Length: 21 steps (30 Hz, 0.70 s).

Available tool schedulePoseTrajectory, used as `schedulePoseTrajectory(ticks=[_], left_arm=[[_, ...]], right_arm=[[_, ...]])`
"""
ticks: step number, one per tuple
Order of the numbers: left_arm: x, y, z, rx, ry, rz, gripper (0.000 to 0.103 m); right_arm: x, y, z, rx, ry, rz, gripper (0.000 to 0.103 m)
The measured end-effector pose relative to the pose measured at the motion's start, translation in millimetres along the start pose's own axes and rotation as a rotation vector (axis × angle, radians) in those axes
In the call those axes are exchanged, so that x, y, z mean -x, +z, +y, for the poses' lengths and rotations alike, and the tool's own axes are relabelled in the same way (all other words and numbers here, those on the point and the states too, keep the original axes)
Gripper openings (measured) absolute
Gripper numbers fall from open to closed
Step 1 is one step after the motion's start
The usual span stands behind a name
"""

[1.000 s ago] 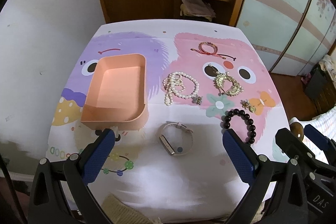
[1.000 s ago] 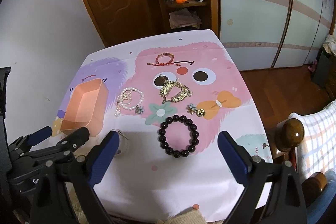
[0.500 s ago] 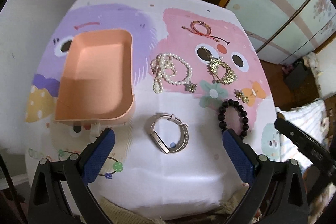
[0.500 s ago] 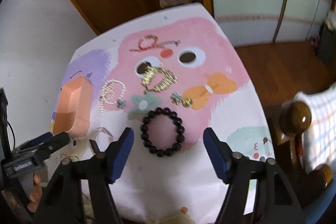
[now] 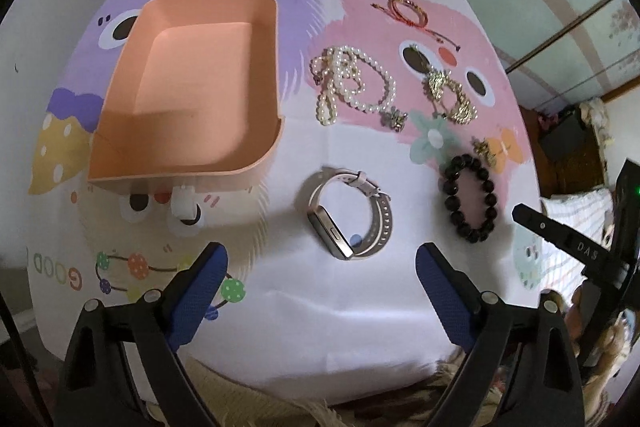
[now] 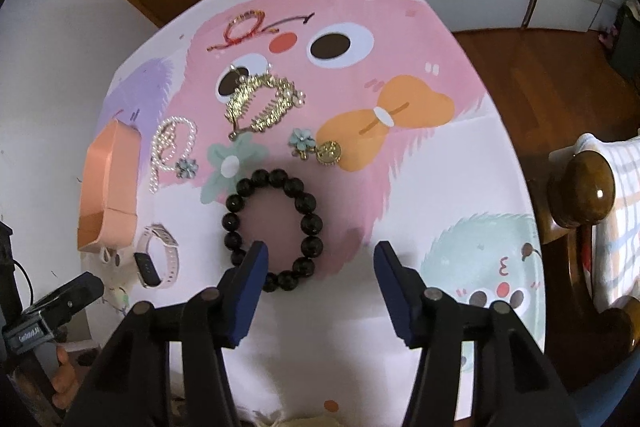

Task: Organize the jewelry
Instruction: 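Grasp the white-band silver watch with the left tool while the right tool grasps the black bead bracelet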

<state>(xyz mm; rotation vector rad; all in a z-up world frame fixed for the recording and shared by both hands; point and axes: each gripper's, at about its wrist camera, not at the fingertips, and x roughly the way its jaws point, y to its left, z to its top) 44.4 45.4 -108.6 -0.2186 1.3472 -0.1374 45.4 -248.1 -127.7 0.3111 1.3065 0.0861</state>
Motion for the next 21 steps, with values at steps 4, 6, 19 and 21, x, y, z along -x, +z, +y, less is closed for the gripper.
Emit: schedulePoseTrajectory(ticks=[4,6,19,21], left_arm=[[-16,6,1,0.013,0.020,0.026,0.093],[-22,11,3,0.025,0.031,0.029,0.090],[-57,34,4,0.023,0.092,0.056,0.080],[-63,36,4,0.021,0.095,0.070,0.079]], right_arm=[[-14,2,2,0.014,-0.005,0.034,0.050],[-19,2,4,0.023,-0.013,0.041,0.050],[-34,8,11,0.065,-0.046,0.059,0.048],[-35,9,13,0.074,-0.053,0.055,0.048]])
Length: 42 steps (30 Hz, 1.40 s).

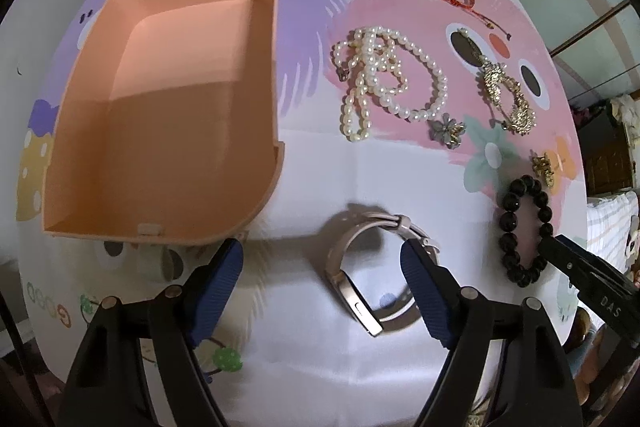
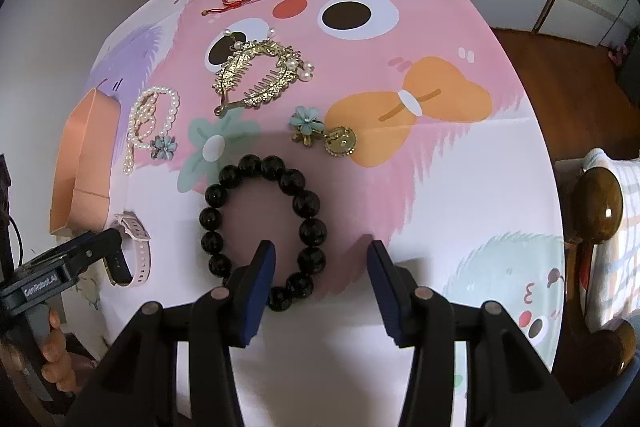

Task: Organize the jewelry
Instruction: 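Grasp the white-band silver watch with the left tool while the right tool grasps the black bead bracelet, then carry the watch into the pink box and open the left tool while the right tool drops the bracelet in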

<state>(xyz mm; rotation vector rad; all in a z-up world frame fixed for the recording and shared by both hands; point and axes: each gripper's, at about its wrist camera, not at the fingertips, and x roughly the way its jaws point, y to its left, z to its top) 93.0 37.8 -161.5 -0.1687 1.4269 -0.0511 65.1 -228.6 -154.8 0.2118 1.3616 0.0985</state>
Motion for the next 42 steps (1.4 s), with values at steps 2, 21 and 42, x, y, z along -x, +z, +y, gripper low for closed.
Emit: schedulePoseTrajectory(ticks=[2,21,42], left_arm=[[-1,0,-2,-0.019,0.015,-0.011,0.078],[-5,5,-19,-0.026,-0.019,0.025,0.004],[105,-10,12,0.032,-0.114,-0.195,0.004]], right_arm=[[-1,0,2,0.010,-0.007,-0.003,0.048],[-5,-2,22,0.112,-0.112,-0.055,0.015],[88,-2,76,0.201,0.028,-0.255,0.014]])
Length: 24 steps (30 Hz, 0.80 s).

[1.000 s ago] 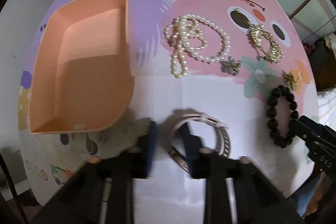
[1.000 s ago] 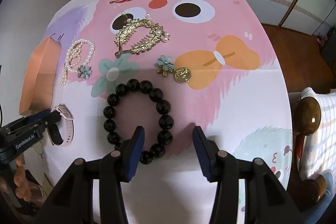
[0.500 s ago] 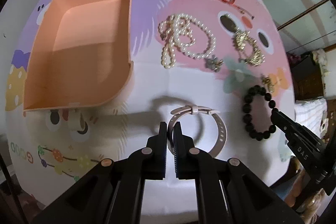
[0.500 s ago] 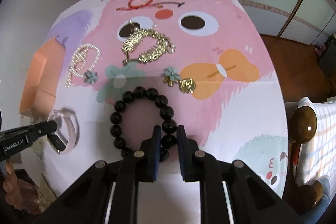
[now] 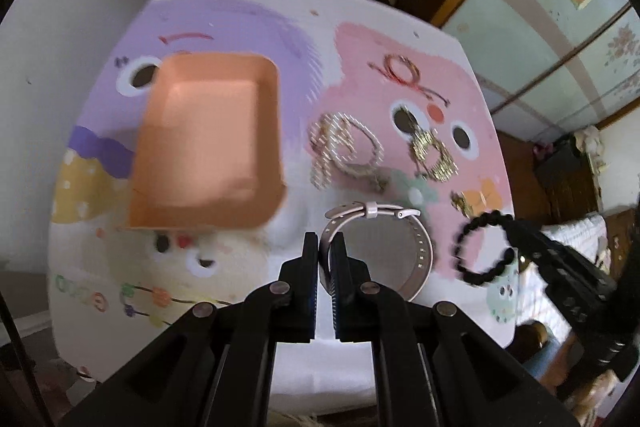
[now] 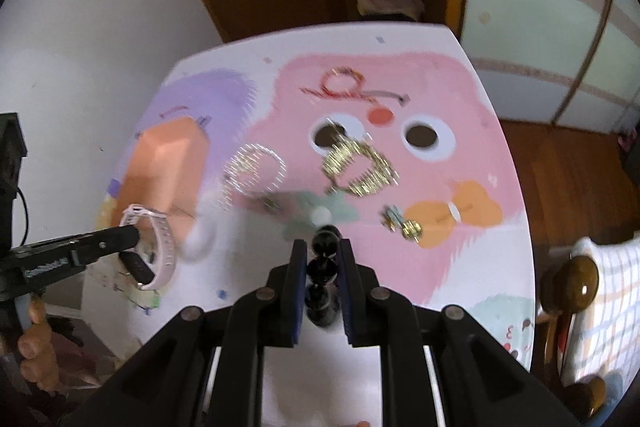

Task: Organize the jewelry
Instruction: 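Carry the watch into the pink box and open the left tool while the right tool drops the bracelet in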

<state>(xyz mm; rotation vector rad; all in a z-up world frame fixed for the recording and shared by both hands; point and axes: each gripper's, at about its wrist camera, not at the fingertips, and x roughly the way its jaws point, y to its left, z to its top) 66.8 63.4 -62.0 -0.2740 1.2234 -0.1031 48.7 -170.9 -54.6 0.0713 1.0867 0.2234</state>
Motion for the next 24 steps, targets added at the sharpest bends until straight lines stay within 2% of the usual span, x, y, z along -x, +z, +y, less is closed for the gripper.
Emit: schedulePoseTrajectory(ticks=[12,24], left_arm=[[28,5,70,0.103,0.072,-0.094,0.004],[13,14,111,0.171,0.108,-0.149,0.004]], right_arm=[[43,43,73,0.124,0.092,-0.138,0.014],[19,76,145,0.201,0.156,-0.154,0.014]])
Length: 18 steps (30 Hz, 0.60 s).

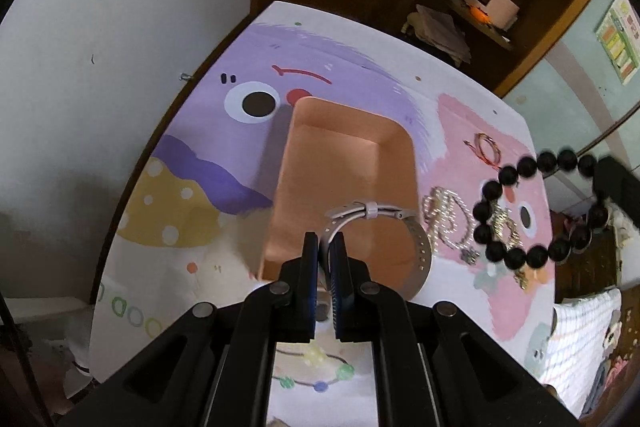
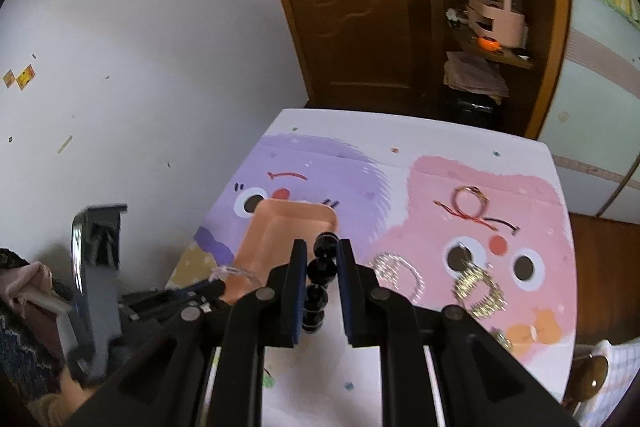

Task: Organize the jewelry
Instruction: 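Carry the watch into the pink box and open the left tool while the right tool drops the bracelet in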

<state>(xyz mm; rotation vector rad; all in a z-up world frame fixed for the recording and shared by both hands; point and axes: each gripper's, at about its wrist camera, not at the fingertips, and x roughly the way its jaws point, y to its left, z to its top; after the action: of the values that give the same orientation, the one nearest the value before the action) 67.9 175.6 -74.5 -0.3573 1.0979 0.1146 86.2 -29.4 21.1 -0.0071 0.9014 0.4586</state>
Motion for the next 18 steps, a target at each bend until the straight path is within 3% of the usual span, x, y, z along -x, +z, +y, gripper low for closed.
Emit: schedulePoseTrajectory(ticks=[11,18], left_arm=[[-37,5,15,0.040,-0.010,0.034,0.004],[-50,7,19,0.049,-0.019,0.045,0.004]], right_arm=[[-61,24,36,0.040,0.027,0.040,0.015],[-98,27,41,0.029,0.110,0.102,0.015]])
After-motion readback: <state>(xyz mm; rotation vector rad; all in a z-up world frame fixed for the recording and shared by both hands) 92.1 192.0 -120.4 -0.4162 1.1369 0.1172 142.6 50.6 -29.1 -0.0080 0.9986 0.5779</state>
